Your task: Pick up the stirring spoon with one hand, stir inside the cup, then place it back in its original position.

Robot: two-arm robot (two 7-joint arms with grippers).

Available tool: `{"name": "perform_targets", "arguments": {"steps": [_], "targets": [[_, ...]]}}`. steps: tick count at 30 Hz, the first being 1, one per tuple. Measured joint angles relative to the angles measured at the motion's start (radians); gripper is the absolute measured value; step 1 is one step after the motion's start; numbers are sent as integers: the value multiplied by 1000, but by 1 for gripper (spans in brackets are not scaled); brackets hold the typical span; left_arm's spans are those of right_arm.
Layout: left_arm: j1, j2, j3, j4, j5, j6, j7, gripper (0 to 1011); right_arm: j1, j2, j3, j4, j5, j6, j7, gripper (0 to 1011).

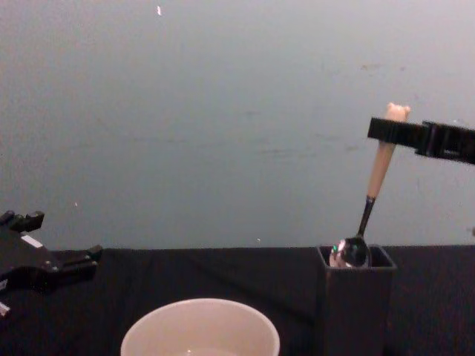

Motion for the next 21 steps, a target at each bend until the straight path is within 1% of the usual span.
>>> {"name": "perform_targets", "arguments": {"steps": [6, 11, 16, 19, 21], "targets": [[0, 0, 0, 0, 0, 0, 0, 1001, 10, 5, 0, -17, 27, 0, -4, 208], [0, 0, 0, 0, 0, 0, 0, 1001, 24, 9, -13, -27, 43, -3, -4, 208], [0, 0, 0, 0, 0, 0, 0, 1001, 38, 10, -31, -32, 56, -5, -3, 208], [0, 0, 0, 0, 0, 0, 0, 1001, 47, 10, -49, -32, 60, -4, -2, 208], [0, 0, 0, 0, 0, 0, 0, 1001, 59, 9, -71, -29, 60, -1, -1, 208]]}}
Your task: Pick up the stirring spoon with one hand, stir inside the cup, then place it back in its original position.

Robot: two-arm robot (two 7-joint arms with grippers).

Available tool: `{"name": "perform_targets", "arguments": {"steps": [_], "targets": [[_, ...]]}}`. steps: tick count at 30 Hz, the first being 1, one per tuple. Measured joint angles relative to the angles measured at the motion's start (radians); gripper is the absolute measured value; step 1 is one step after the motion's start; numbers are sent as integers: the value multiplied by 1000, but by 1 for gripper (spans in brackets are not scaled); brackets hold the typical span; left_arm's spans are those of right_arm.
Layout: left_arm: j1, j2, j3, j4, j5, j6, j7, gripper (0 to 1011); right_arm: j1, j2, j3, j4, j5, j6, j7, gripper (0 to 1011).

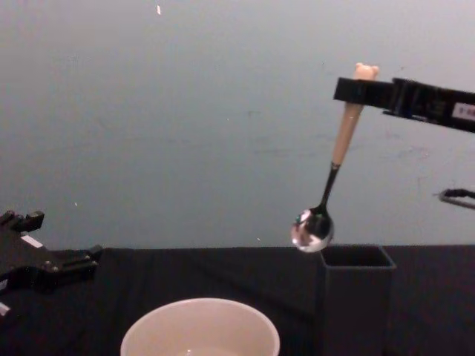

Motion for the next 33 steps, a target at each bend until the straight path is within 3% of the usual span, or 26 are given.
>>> {"name": "perform_targets", "arguments": {"steps": [17, 33], "targets": [[0, 0, 0, 0, 0, 0, 0, 1001, 27, -4, -104, 21, -17, -3, 36, 208], [0, 0, 0, 0, 0, 0, 0, 1001, 33, -10, -177, 50, -80, -31, 70, 208]]}}
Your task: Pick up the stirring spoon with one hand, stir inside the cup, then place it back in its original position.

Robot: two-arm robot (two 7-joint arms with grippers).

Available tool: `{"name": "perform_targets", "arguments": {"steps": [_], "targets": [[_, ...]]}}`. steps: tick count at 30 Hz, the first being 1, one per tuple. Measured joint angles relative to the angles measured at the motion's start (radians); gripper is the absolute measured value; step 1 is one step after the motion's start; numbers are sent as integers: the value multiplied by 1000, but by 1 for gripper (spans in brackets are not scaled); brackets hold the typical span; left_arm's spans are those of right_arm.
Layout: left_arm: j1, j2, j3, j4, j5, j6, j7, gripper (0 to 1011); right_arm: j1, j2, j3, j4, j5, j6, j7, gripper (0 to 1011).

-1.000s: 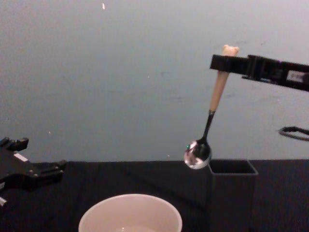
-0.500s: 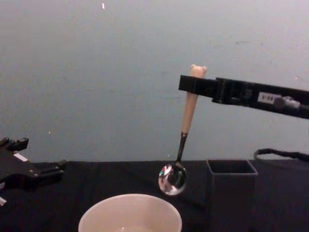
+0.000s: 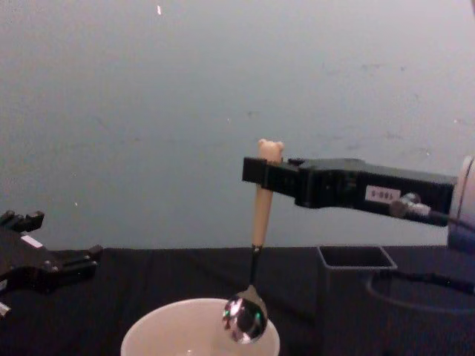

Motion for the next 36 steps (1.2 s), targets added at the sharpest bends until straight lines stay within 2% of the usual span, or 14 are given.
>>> {"name": "perform_targets", "arguments": {"steps": [18, 36], "targets": [[0, 0, 0, 0, 0, 0, 0, 1001, 11, -31, -50, 54, -87, -24, 36, 208], [0, 0, 0, 0, 0, 0, 0, 1001, 22, -61, -72, 83, -126, -19, 70, 208]]}}
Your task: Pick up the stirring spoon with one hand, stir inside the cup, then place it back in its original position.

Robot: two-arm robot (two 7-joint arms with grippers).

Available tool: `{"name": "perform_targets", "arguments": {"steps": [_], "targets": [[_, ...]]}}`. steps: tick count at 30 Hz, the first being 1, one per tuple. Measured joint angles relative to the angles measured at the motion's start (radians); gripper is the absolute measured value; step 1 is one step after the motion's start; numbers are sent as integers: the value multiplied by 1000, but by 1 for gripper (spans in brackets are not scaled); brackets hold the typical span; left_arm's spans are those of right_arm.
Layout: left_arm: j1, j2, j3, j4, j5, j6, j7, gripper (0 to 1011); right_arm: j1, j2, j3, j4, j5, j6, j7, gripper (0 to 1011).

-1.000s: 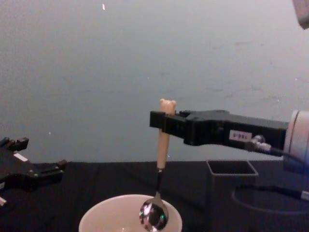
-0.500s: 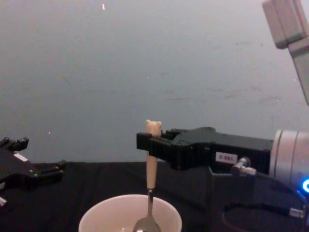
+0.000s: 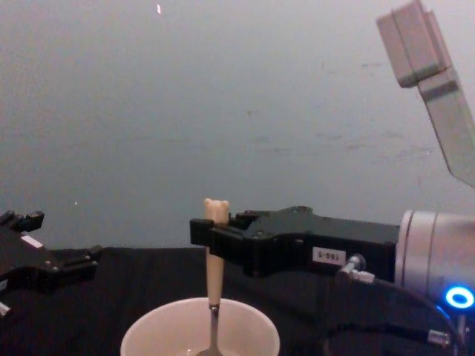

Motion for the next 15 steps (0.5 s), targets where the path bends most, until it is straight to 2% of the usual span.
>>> {"name": "perform_targets", "arguments": {"steps": [15], "targets": [[0, 0, 0, 0, 0, 0, 0, 1001, 31, -42, -38, 44, -34, 4, 15, 208]]}}
